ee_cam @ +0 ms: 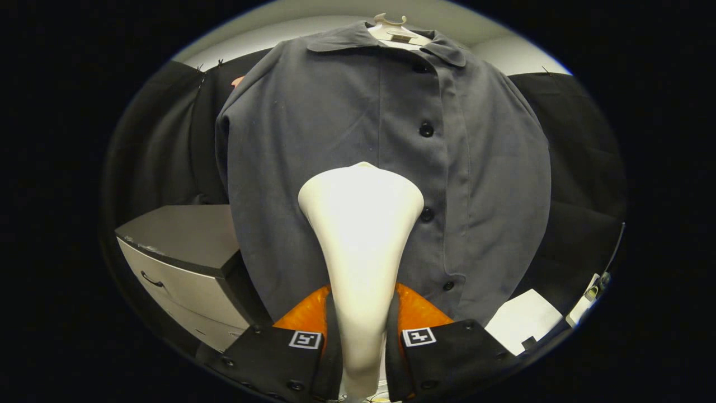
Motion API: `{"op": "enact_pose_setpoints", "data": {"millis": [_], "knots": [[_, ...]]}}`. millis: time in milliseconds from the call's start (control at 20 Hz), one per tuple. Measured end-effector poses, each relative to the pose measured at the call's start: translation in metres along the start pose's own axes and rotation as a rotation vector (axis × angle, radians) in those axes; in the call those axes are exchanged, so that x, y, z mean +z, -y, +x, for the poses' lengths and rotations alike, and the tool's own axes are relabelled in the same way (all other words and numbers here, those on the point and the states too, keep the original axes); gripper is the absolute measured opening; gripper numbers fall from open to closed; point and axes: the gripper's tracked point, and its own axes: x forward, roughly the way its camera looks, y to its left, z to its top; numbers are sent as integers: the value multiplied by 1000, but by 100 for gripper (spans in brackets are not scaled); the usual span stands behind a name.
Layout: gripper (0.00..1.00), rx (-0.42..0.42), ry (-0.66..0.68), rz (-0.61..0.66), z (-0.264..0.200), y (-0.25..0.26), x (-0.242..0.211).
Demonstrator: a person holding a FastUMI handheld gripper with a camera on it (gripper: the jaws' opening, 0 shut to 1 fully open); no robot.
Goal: Iron the clothes twice with a garment steamer, once on the left side and once on the right side.
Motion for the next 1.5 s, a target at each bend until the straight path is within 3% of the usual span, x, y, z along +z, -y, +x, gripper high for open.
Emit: {"op": "enact_pose_setpoints", "data": {"millis": [950, 1200, 1500], "knots": [[39, -22, -219, 13, -2, 15, -125], [38, -31, -220, 61, -19, 19, -121], [39, -6, -170, 61, -46, 32, -77]]}}
